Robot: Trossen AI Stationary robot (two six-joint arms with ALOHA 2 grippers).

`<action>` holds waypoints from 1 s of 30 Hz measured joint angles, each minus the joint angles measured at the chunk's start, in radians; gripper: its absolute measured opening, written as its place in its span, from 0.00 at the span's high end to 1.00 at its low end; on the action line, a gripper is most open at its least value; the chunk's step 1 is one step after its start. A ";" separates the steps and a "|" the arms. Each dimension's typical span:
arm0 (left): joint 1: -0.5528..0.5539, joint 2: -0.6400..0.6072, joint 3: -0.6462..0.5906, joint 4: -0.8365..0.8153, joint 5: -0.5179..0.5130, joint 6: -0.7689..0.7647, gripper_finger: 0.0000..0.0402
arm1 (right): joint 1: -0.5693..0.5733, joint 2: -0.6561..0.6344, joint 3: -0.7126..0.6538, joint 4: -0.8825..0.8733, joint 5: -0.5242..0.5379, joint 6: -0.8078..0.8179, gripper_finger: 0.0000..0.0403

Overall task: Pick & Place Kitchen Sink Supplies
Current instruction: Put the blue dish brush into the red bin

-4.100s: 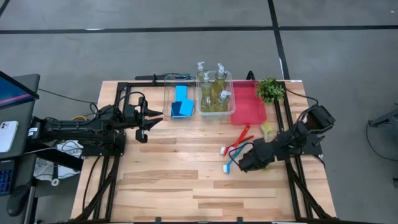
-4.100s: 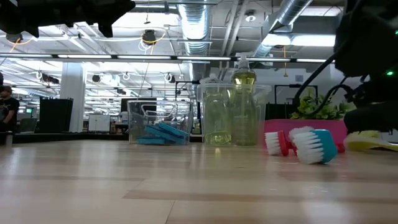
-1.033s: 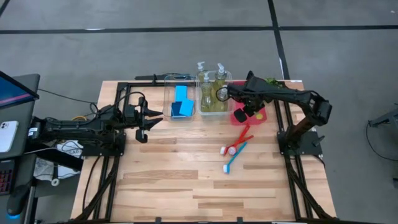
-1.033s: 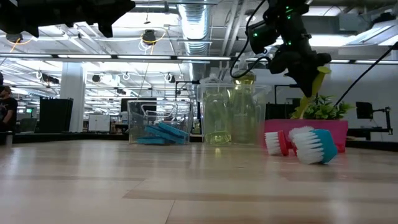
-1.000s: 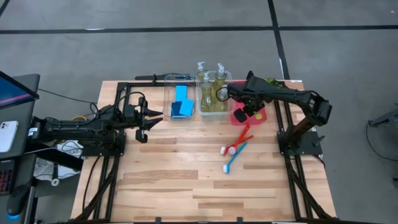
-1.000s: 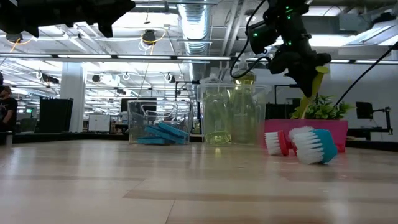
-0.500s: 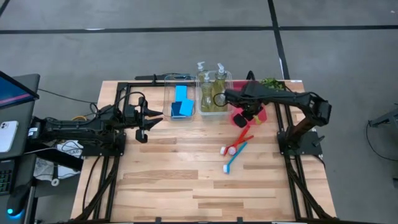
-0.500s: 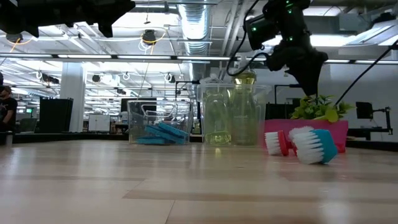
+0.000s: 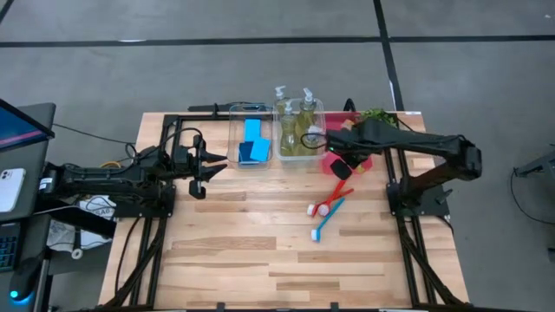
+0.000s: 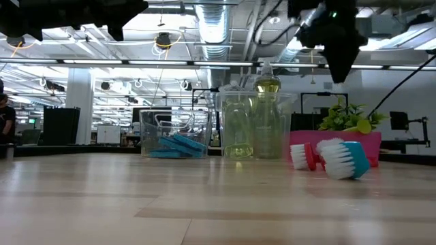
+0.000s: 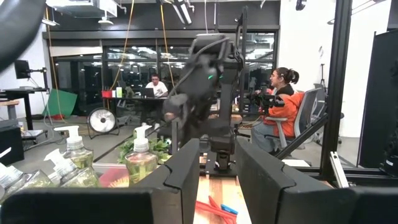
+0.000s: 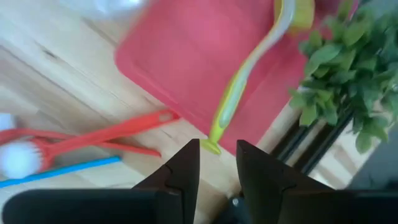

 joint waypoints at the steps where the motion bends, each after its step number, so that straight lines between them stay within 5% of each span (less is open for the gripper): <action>1: 0.000 0.000 0.000 0.000 0.000 0.000 0.74 | 0.031 -0.017 0.000 0.010 0.018 0.013 0.76; 8: 0.000 0.000 0.000 0.000 0.000 0.000 0.74 | 0.322 -0.062 0.000 0.094 0.077 -0.016 0.76; 17: 0.000 0.000 0.000 0.000 0.000 -0.004 0.74 | 0.624 0.105 0.000 0.099 0.055 -0.024 0.76; 23: 0.000 0.000 0.000 0.000 0.000 -0.003 0.74 | 0.723 0.258 0.000 0.228 0.013 -0.123 0.76; 30: 0.000 0.000 0.000 0.003 0.000 -0.003 0.74 | 0.710 0.402 0.000 0.356 0.012 -0.278 0.76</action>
